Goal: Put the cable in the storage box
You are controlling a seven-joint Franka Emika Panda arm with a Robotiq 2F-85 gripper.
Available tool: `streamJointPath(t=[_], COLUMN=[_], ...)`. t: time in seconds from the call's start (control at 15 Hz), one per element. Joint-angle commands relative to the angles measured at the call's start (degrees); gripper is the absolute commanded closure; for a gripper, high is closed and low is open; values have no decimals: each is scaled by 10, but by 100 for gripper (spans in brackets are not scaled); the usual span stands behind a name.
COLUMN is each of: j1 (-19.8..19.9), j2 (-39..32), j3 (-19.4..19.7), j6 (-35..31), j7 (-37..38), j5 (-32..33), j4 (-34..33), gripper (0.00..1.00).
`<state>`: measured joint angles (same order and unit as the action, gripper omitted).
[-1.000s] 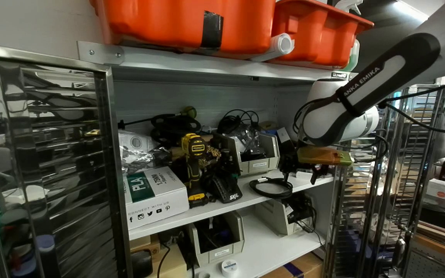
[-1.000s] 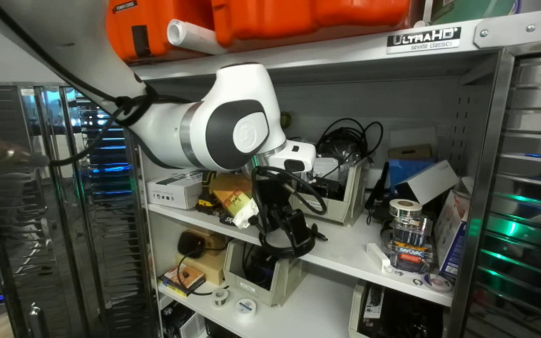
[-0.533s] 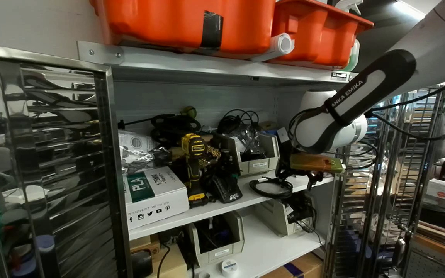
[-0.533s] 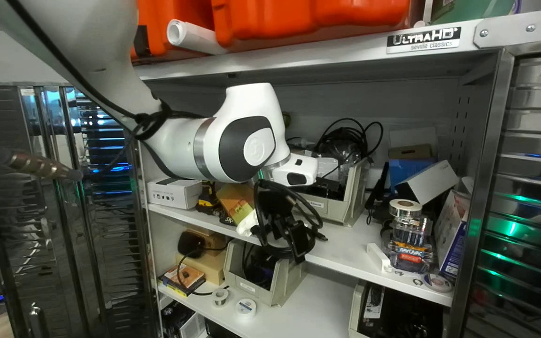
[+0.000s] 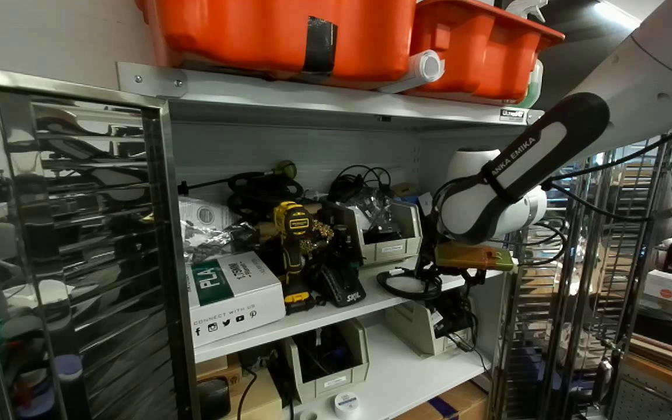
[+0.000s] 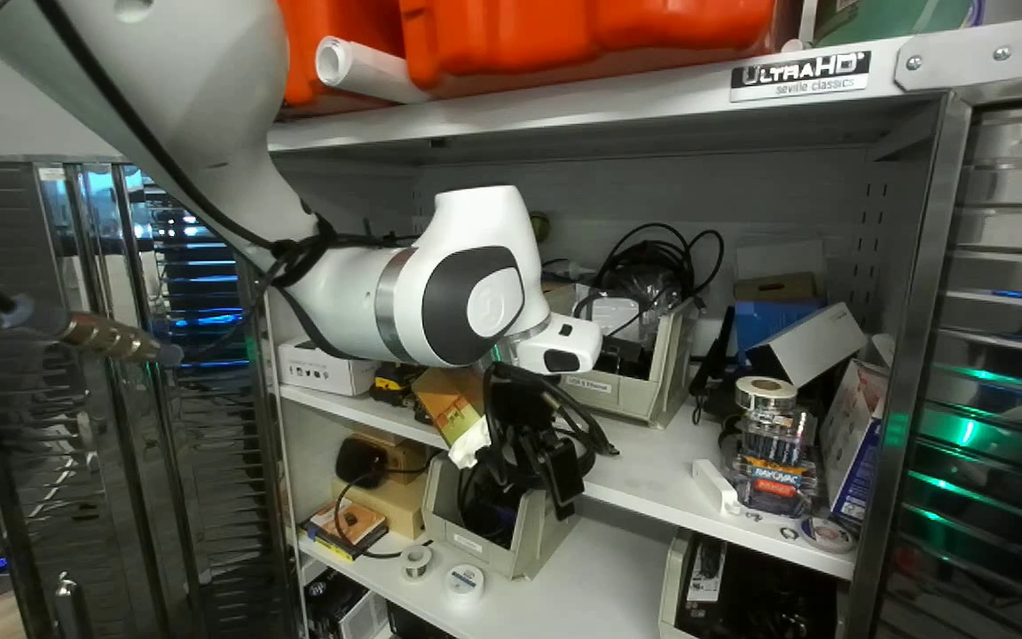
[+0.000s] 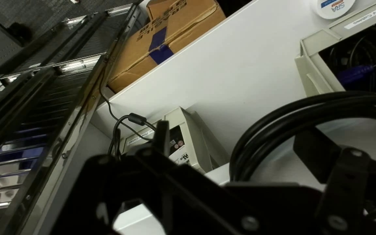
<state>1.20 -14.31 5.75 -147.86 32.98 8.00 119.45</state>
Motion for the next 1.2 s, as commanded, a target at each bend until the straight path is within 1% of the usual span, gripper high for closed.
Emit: streamJointPath(t=[0.0,0.13,0.47,0.6,0.73,0.8,0.93,1.0,1.13], j1=[-17,-23,-27,-26,-30,-30,-32,-31,-34], j2=[-8,-4,7,10,14,17,27,36,56], j3=[5,5,3,3,10,11,15,15,23], j6=[-2,-5,-8,-3,-1,-1,-6,-9,-26], j7=[0,3,-10,-15,-5,-6,2,2,18], j5=[-12,-8,-14,-15,1,4,16,17,40], j4=[-19,-16,-9,-6,-1,1,9,15,29], gripper=[34,51,89,93,97,92,95,96,96])
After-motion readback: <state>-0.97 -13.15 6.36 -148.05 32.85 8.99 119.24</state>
